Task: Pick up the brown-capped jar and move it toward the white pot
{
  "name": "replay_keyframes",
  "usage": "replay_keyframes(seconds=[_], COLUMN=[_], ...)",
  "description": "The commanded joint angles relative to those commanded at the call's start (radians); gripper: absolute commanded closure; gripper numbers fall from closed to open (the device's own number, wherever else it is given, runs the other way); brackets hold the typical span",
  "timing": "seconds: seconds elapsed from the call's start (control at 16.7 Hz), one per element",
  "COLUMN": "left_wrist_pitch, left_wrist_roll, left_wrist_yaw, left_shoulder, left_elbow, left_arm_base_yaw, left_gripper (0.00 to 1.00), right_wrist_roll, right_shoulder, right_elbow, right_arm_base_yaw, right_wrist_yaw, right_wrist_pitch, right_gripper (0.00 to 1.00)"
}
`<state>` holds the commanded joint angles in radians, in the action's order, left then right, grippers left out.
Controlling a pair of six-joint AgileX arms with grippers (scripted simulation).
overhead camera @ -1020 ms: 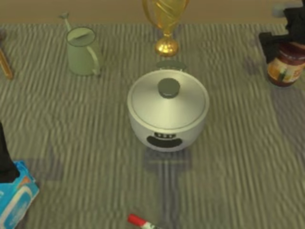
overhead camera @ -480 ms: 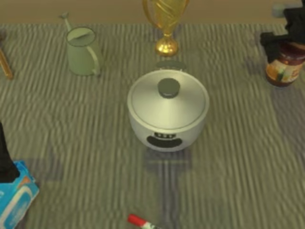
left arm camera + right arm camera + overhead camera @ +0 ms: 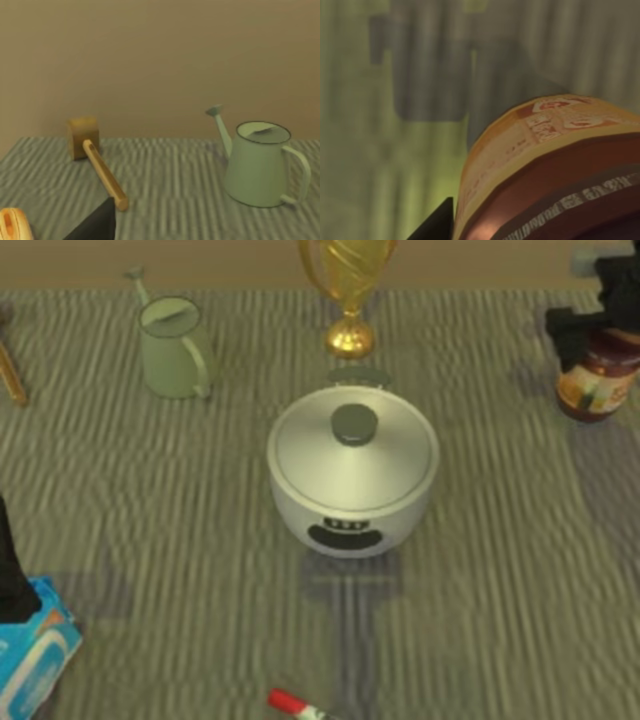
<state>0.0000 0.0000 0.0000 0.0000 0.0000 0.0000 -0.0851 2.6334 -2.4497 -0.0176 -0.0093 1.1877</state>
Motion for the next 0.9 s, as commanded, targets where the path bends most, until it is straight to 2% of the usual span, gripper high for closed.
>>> replay_keyframes(seconds=[0.42,0.9], left_wrist_pitch=[0.000,0.000], left_wrist_roll=[0.000,0.000], left_wrist_yaw=[0.000,0.000], left_shoulder=[0.000,0.000], left_elbow=[0.000,0.000], left_arm_base_yaw=[0.000,0.000], left_gripper=[0.00,0.00], right_wrist_roll=[0.000,0.007], right_shoulder=[-0.073,-0.502], right_elbow=[0.071,0.502], right_arm_base_yaw=[-0.002,-0.014], right_wrist_yaw=[-0.002,-0.005], right_wrist_pitch=[-0.002,-0.002], right_gripper=[1.00,1.00])
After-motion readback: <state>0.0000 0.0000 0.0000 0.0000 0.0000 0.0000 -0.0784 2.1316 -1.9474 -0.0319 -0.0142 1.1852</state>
